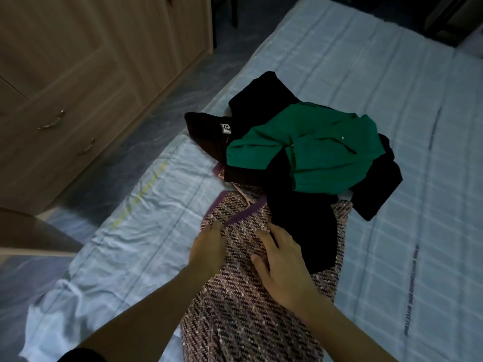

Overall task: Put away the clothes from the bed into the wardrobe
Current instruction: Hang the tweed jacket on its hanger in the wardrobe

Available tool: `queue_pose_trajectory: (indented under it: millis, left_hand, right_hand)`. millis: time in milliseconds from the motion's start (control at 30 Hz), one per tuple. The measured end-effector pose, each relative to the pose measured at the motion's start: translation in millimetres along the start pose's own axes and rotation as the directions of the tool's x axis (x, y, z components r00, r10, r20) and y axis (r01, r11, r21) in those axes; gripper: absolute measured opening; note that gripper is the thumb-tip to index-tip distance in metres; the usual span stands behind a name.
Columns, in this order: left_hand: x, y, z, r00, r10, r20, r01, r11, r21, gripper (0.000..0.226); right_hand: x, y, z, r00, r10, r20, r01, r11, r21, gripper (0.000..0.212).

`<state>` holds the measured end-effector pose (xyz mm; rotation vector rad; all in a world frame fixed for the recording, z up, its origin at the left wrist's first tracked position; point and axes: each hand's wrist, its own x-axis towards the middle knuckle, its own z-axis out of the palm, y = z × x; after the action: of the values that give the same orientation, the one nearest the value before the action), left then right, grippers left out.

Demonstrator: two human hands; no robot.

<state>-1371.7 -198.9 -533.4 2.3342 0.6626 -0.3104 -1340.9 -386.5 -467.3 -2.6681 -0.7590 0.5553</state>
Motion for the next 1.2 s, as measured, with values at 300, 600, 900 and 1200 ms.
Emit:
queue_pose_trajectory:
  millis: [300,600,900,1200]
  left_hand:
    - [-24,5,-23,1.000,0.012,-0.028,-0.014,0.998,-0.060,0.007]
    - [-106,-9,-74,0.965,0.158,-0.211,-0.145,0.987,0.073,0.012]
    - [-167,-21,-131,0.905,0.229,-0.358,-0.152,0.961,0.231,0.013]
    - [-232,-49,-229,0.769,0.391,-0.507,-0.214,0.903,0.371,0.029]
  right_hand:
    - [-5,-21,-18,1.000,-0.007,0.001,0.007,0.997,0.077,0.056]
    - [-28,-45,-42,0.992,-0.107,-0.060,0.111,0.992,0.053,0.054]
    - [-40,-79,-57,0.975,-0.206,-0.088,0.212,0.975,0.066,0.050]
    - [-13,-123,-84,0.939,-0.250,-0.234,0.261,0.965,0.014,0.055]
